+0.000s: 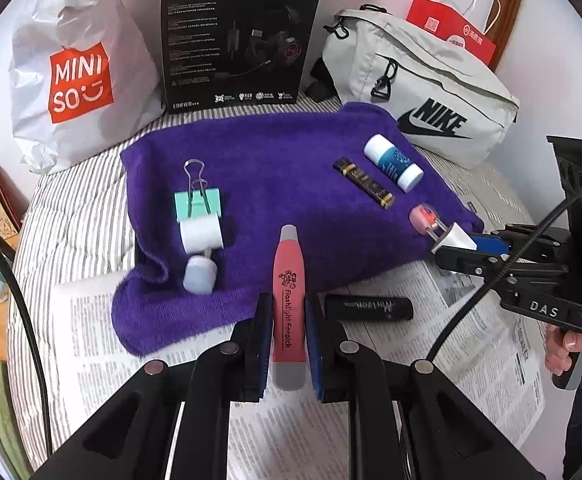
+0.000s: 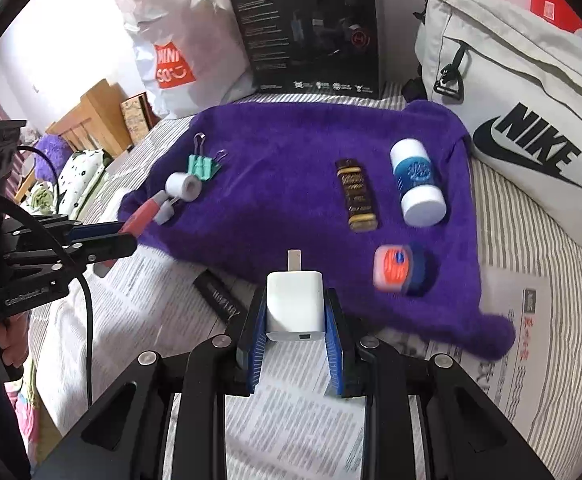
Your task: Organize rigid objects
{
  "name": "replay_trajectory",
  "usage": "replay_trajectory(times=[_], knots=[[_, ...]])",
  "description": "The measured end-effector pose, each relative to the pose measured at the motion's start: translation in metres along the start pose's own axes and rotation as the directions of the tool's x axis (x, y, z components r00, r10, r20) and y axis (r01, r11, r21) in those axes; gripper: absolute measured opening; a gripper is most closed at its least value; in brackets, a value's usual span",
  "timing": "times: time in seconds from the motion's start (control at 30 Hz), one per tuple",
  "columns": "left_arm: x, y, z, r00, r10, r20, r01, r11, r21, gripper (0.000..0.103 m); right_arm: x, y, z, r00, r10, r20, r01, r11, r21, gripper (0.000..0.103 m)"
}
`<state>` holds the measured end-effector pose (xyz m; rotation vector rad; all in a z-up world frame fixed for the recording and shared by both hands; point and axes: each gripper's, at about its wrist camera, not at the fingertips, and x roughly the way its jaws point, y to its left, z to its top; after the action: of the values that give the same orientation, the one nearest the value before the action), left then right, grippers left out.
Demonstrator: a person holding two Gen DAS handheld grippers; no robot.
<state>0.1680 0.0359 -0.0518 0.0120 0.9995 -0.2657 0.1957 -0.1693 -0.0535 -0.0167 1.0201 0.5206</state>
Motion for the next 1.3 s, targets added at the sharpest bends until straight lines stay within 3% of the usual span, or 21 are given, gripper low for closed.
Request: replay_trajectory(times=[0.53, 0.97, 1.3], knots=[[0.024, 0.009, 0.030, 1.000, -0.009, -0.005, 0.009, 1.000, 0.002, 0.016, 0.040, -0.019, 0.043, 1.000, -0.012, -0.018, 0.013, 1.000, 0.021, 0.027], [0.054, 0.011, 0.048, 0.999, -0.014, -0.033, 0.014, 1.000, 0.015, 0.016, 0.067, -0.020, 0.039, 0.995, -0.013, -0.102, 0.013, 1.000, -0.006, 0.027], [0.082, 0.015, 0.052, 0.995, 0.032, -0.096, -0.032, 0.999, 0.007, 0.016, 0.069, -0.020, 0.037, 0.995, -0.011, -0.095, 0.007, 0.999, -0.039, 0.027]])
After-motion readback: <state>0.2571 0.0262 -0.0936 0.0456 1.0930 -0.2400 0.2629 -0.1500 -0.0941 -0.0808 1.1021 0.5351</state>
